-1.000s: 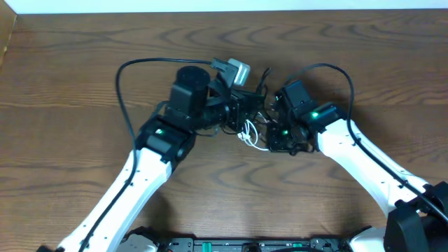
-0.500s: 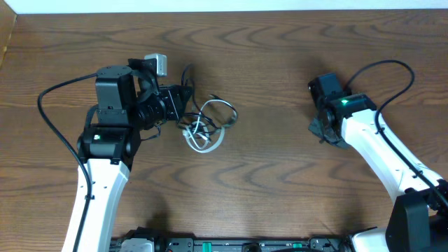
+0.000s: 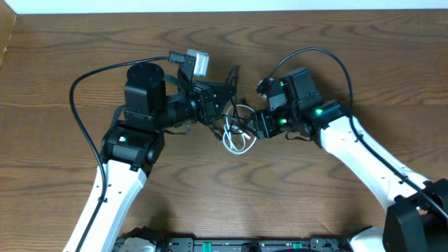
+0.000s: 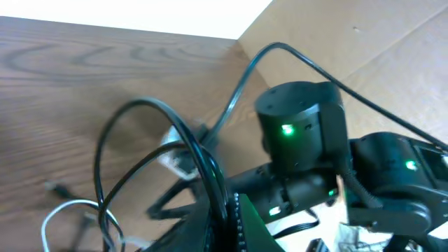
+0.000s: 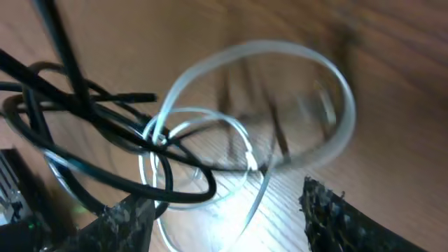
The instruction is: Untangle cables
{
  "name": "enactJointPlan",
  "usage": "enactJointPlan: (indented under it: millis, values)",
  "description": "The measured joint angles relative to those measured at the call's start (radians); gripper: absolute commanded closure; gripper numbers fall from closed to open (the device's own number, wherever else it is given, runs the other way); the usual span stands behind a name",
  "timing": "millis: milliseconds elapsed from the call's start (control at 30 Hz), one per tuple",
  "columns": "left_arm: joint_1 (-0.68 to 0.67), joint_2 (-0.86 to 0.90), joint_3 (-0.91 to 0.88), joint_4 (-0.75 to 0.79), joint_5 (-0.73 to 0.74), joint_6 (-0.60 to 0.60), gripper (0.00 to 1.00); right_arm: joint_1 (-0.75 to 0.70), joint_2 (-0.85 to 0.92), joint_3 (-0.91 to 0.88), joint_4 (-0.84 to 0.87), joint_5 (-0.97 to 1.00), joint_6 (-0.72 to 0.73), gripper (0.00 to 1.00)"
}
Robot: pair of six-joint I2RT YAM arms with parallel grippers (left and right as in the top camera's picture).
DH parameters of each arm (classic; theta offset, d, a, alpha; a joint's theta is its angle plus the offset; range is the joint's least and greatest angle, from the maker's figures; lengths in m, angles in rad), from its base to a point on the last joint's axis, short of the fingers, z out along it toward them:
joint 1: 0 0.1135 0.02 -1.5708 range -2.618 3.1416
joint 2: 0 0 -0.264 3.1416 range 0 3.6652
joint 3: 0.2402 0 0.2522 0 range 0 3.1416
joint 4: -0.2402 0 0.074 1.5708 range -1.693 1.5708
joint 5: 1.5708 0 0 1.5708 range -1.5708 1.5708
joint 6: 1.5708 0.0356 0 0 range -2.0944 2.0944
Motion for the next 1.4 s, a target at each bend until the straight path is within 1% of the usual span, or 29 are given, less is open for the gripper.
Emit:
enactJointPlan:
  millis: [67,100,133,167,200,267,367,500,533,600,667,800,967,1000,1033,1133,1233,1267,1333,1400]
  values:
    - [-0.008,0.0,0.0,0.001,0.003,-0.013,0.93,0.014,0.0,0.0,0.006,0.032,0.003,0.48]
    - [-0.009,0.0,0.0,0.002,0.003,-0.021,0.93,0.021,0.0,0.0,0.004,0.063,0.014,0.45]
    - [-0.009,0.0,0.0,0.002,0.003,-0.029,0.92,0.027,0.0,0.0,-0.002,0.117,0.042,0.37]
    - [-0.009,0.0,0.0,0.001,0.003,-0.034,0.93,0.029,0.0,0.0,-0.004,0.145,0.06,0.33]
    - [-0.009,0.0,0.0,0.002,0.003,-0.039,0.93,0.029,0.0,0.0,-0.003,0.174,0.081,0.31]
    - [-0.009,0.0,0.0,0.002,0.003,-0.043,0.93,0.028,0.0,0.0,0.005,0.192,0.107,0.31]
    - [-0.009,0.0,0.0,0.002,0.003,-0.051,0.92,0.029,0.0,0.0,0.007,0.148,0.102,0.35]
    - [-0.009,0.0,0.0,0.003,0.01,-0.058,0.93,0.029,0.0,0.0,0.034,0.136,0.105,0.31]
    - [-0.009,0.0,0.0,0.006,0.019,-0.059,0.92,0.029,0.001,0.0,0.067,0.136,0.111,0.31]
    - [-0.009,0.0,0.0,0.014,0.038,-0.061,0.92,0.029,0.002,0.0,0.112,0.138,0.118,0.35]
    - [-0.009,0.0,0.0,0.016,0.051,-0.061,0.93,0.029,0.002,0.0,0.139,0.16,0.124,0.36]
    - [-0.009,0.0,0.0,0.016,0.06,-0.061,0.92,0.029,0.009,0.0,0.107,0.271,0.166,0.36]
    - [-0.009,-0.005,0.0,0.016,0.06,-0.061,0.92,0.029,0.066,0.0,0.08,0.381,0.231,0.44]
    - [-0.009,-0.009,0.0,0.016,0.06,-0.061,0.93,0.029,0.09,0.0,0.078,0.404,0.25,0.5]
    - [-0.009,-0.012,0.0,0.016,0.06,-0.061,0.92,0.029,0.098,0.0,0.077,0.411,0.253,0.5]
    - [-0.009,-0.027,0.0,0.002,0.06,-0.061,0.92,0.028,0.152,0.0,0.074,0.445,0.288,0.48]
    - [-0.009,-0.035,0.0,-0.051,0.055,-0.055,0.93,0.024,0.166,0.0,0.074,0.432,0.301,0.5]
    - [-0.009,-0.035,0.0,-0.065,0.051,-0.051,0.92,0.023,0.166,0.0,0.066,0.432,0.304,0.52]
    - [-0.008,-0.035,0.0,-0.082,0.04,-0.037,0.93,0.019,0.166,0.0,0.029,0.448,0.311,0.53]
    - [-0.005,-0.035,0.0,-0.094,0.012,-0.024,0.92,0.003,0.166,0.002,-0.104,0.537,0.358,0.53]
